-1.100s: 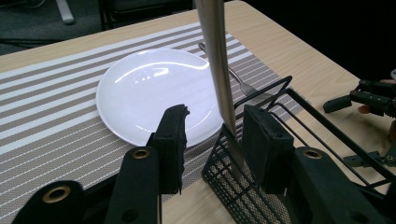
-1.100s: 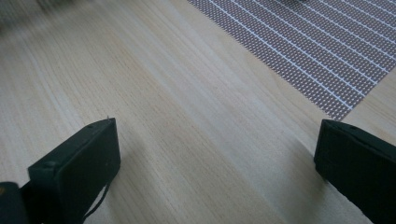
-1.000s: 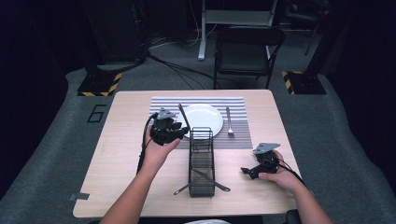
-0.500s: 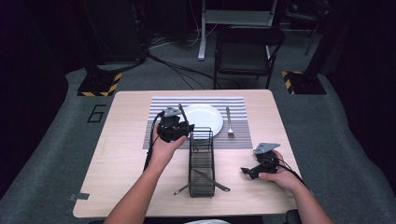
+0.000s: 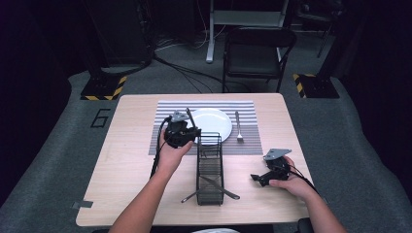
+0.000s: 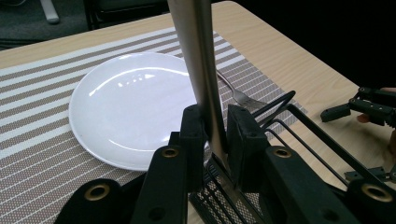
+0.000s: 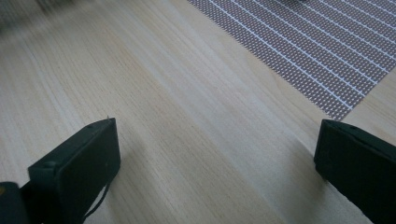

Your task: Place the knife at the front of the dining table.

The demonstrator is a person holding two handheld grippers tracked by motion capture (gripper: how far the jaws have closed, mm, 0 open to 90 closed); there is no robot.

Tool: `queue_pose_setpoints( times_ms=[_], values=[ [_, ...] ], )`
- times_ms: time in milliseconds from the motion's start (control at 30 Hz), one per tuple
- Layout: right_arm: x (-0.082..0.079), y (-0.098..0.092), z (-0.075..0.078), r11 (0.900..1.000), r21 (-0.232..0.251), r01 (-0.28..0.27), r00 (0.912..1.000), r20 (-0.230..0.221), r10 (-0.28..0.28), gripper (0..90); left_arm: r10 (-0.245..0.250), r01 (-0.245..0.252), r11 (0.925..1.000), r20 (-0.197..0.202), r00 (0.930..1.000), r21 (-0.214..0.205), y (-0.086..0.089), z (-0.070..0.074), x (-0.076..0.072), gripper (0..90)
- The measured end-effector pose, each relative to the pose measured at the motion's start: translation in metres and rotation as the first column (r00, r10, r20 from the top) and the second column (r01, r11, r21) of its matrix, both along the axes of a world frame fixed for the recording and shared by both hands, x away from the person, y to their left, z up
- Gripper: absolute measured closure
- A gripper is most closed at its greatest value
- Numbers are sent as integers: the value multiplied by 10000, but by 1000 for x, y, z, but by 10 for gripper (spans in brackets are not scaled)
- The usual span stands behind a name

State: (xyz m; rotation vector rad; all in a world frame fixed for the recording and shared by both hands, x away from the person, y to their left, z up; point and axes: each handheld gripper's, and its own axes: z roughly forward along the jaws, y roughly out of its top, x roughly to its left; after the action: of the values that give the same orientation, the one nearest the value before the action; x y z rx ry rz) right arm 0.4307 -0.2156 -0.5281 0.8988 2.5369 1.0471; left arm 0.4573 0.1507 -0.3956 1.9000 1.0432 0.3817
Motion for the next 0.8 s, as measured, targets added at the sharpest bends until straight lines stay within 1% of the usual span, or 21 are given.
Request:
queue_pose_setpoints(
  times_ms=[100,233,333,400,467,500,600,700,800],
  values=[
    [0,0,0,10000,-2,2,10000,1,-2,0,-56,56,10000,102,9999,42,-2,0,-2,784],
    [0,0,0,10000,-9,-10,10000,10,10,0,-231,233,9997,201,9995,-114,-5,0,-6,800],
    [0,0,0,10000,-8,-11,10000,1,11,0,-482,489,9984,229,9986,-283,-9,1,-9,819],
    [0,0,0,10000,-10,-22,10000,11,22,0,-571,575,9983,361,9977,-99,-13,1,-11,821],
    [0,0,0,10000,-4,-5,10000,15,5,0,-641,644,9979,416,9971,-54,-16,2,-13,823],
    [1,0,0,10000,5,-53,9999,109,53,0,-692,690,9976,427,9967,70,-17,3,-13,823],
    [1,0,0,10000,-3,-71,9999,98,71,0,-750,743,9970,406,9964,201,-18,5,-13,824],
    [1,0,0,10000,-1,-70,9999,106,70,0,-738,732,9972,427,9964,139,-17,7,-13,824],
    [1,0,0,10000,0,-66,9999,100,66,0,-785,776,9968,466,9958,202,-17,12,-14,825]
  ],
)
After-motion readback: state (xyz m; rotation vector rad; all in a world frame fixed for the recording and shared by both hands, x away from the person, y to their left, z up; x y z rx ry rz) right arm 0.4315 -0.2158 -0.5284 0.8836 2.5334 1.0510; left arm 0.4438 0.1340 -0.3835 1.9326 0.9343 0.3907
